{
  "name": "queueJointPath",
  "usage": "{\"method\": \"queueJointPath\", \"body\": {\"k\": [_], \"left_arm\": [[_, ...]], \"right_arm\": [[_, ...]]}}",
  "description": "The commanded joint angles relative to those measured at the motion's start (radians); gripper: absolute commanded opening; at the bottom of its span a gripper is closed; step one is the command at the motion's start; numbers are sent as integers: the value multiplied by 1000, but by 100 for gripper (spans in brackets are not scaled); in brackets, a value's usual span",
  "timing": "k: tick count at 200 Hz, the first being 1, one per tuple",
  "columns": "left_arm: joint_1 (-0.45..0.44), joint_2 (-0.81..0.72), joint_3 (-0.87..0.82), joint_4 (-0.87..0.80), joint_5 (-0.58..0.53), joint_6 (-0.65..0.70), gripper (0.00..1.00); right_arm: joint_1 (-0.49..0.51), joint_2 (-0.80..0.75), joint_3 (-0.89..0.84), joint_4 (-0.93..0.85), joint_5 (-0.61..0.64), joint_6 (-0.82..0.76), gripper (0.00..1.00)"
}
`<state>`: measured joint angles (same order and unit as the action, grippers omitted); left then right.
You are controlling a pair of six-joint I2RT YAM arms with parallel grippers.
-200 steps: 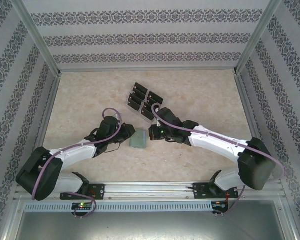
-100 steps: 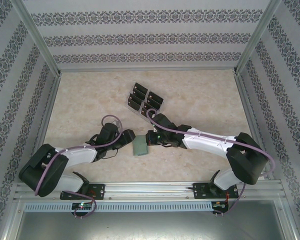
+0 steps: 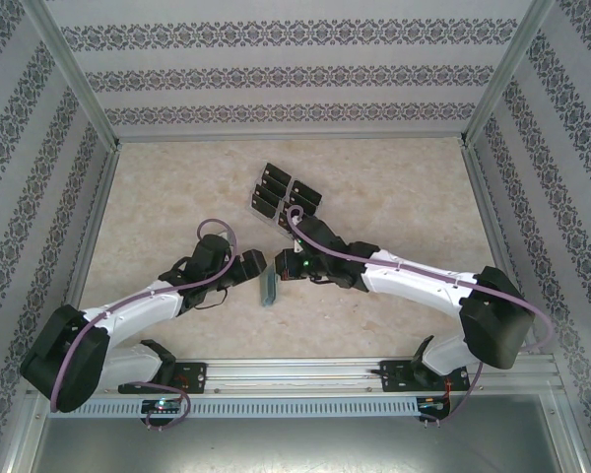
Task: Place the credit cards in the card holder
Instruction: Open the card holder at the bottom-center of the table.
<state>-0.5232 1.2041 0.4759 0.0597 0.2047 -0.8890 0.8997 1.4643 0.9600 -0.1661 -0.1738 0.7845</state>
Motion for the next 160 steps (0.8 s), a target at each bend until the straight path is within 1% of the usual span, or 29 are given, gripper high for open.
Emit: {"method": "queueJointPath", "body": {"k": [1, 26, 47, 83, 121, 160], "left_arm": [[3, -13, 21, -77, -14, 40, 83], [3, -15, 13, -95, -23, 51, 84], [3, -21, 1, -109, -37, 51, 84], [2, -37, -16, -124, -56, 45, 84], [3, -37, -7, -130, -59, 43, 85], [3, -14, 40, -239, -86, 64, 86]], "right_arm": [[18, 15, 48, 13, -11, 10, 0], [19, 22, 51, 4, -4, 9, 0], [16, 16, 36, -16, 25, -1, 0], [-38, -4, -82, -1, 52, 11, 0], [-101, 16, -184, 22, 62, 20, 0], [-127, 40, -267, 75, 73, 35, 0]]}}
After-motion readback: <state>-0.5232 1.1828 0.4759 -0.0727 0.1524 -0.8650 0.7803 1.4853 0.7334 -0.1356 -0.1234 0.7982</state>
